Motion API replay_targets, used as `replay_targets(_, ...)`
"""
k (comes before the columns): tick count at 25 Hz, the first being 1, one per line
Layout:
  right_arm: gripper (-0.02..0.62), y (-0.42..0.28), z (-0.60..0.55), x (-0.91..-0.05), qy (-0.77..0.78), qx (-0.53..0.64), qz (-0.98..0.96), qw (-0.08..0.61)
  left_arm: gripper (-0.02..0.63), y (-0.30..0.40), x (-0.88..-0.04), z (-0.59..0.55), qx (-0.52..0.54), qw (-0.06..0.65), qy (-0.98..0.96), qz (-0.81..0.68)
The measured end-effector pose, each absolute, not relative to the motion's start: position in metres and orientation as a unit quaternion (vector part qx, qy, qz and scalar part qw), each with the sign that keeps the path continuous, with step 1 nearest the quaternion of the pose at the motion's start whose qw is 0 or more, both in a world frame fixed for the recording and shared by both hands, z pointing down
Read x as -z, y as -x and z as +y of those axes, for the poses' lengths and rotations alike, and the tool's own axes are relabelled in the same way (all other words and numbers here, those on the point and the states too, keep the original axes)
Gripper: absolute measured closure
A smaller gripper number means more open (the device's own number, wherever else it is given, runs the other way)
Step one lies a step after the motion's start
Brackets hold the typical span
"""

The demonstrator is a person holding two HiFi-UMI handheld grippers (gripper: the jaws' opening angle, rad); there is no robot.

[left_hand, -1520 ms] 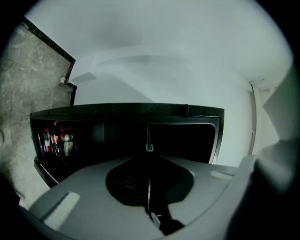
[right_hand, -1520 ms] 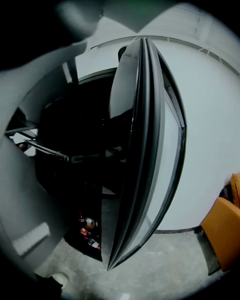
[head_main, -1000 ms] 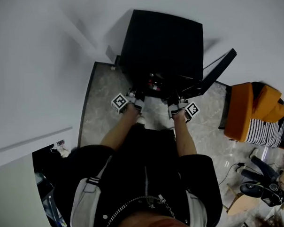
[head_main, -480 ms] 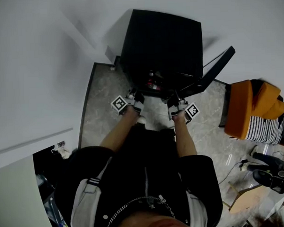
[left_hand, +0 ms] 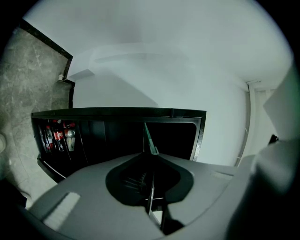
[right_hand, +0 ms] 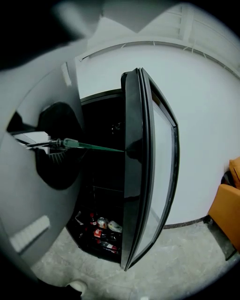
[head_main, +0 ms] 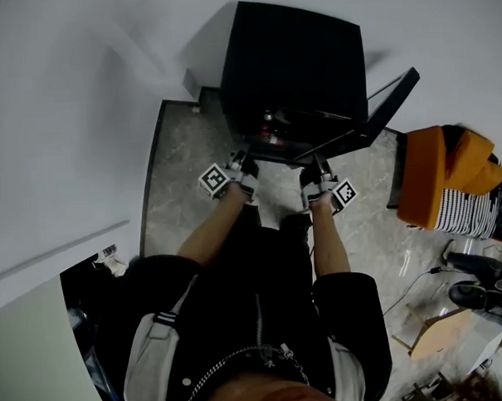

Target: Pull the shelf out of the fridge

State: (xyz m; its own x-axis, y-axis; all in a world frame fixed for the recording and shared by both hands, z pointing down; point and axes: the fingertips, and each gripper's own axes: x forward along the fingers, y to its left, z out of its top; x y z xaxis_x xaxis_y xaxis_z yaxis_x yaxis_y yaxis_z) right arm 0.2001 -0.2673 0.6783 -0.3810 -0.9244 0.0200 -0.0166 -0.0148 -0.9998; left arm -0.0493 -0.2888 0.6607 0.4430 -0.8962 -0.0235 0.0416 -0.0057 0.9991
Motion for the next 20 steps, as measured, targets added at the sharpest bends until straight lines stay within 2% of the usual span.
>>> replay_targets(20,0.574,-0.197,-0.202,-0.663,0.397,0.586,0.596,0.380,0.578,0.052,-0.643,-0.225,0.397,0.594,-0.604,-0.353)
